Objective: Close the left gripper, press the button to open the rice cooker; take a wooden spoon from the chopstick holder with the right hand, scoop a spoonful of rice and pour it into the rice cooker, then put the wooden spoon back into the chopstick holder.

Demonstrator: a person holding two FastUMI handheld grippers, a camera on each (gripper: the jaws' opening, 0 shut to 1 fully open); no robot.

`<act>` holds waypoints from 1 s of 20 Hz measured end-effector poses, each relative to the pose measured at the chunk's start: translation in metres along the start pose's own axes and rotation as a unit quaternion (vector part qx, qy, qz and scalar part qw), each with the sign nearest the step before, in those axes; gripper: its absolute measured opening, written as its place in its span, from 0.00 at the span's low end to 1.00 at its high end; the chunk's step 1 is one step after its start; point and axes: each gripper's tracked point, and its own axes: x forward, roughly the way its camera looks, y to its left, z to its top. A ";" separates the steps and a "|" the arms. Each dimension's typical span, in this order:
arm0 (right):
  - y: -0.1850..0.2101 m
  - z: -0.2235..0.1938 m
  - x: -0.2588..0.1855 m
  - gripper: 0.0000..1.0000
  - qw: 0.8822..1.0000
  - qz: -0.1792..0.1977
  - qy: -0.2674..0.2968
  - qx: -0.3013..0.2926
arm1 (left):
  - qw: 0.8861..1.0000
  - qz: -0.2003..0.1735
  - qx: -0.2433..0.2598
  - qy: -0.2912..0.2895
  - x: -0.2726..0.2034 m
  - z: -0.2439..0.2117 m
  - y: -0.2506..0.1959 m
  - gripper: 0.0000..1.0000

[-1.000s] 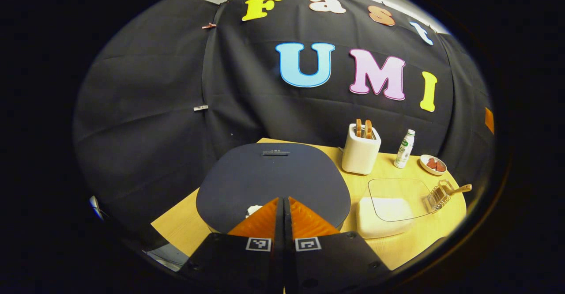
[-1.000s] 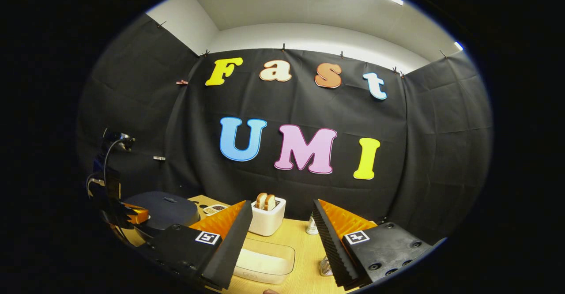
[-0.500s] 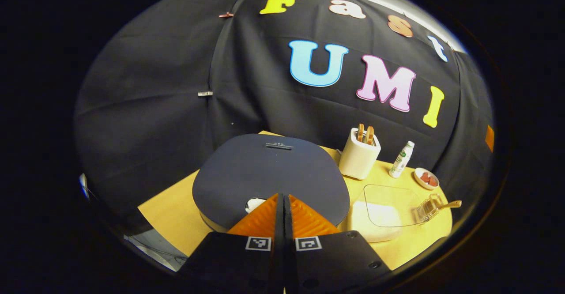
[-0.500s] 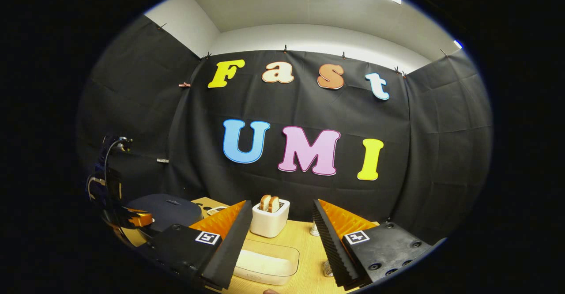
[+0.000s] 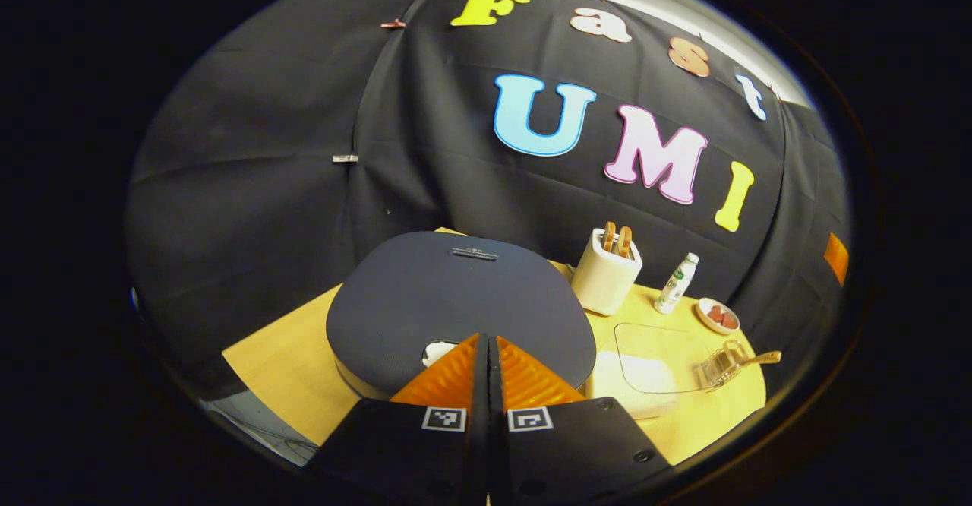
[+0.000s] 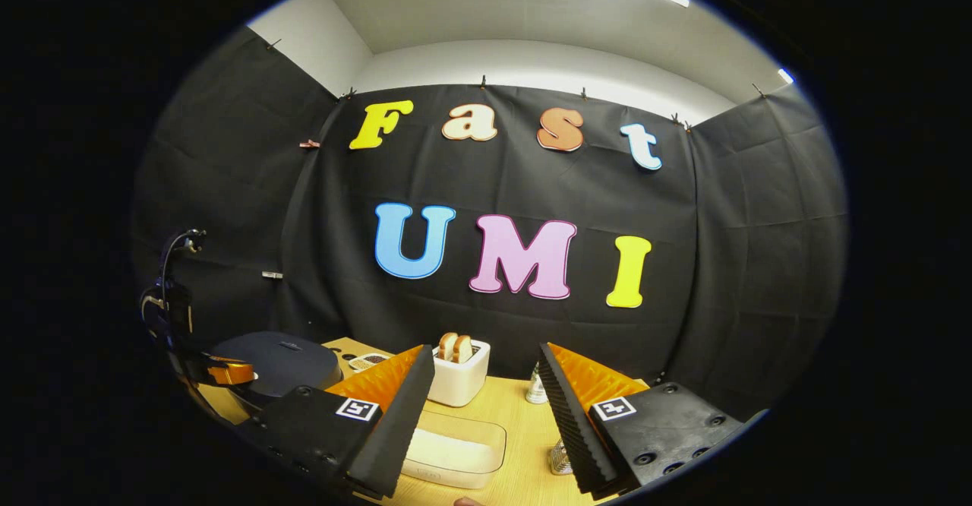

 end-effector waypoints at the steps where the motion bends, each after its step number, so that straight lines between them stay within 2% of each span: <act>1: 0.000 -0.001 0.001 0.87 1.000 0.000 0.000 0.000 | 1.000 0.005 0.006 -0.001 0.000 0.001 0.002 0.06; 4: 0.000 0.003 -0.001 0.87 1.000 0.001 -0.002 0.001 | 1.000 0.008 -0.014 0.006 0.002 0.006 0.003 0.06; 11: 0.001 0.020 -0.002 0.86 1.000 0.008 -0.023 0.009 | 1.000 0.020 -0.002 -0.015 -0.012 0.013 0.000 0.06; 18: 0.001 0.023 -0.005 0.86 1.000 0.014 -0.024 0.010 | 0.996 0.035 0.037 -0.078 -0.035 0.050 -0.006 0.06; 20: 0.001 0.023 -0.005 0.86 0.999 0.018 -0.025 0.015 | 0.993 0.034 0.070 -0.088 -0.036 0.058 -0.010 0.06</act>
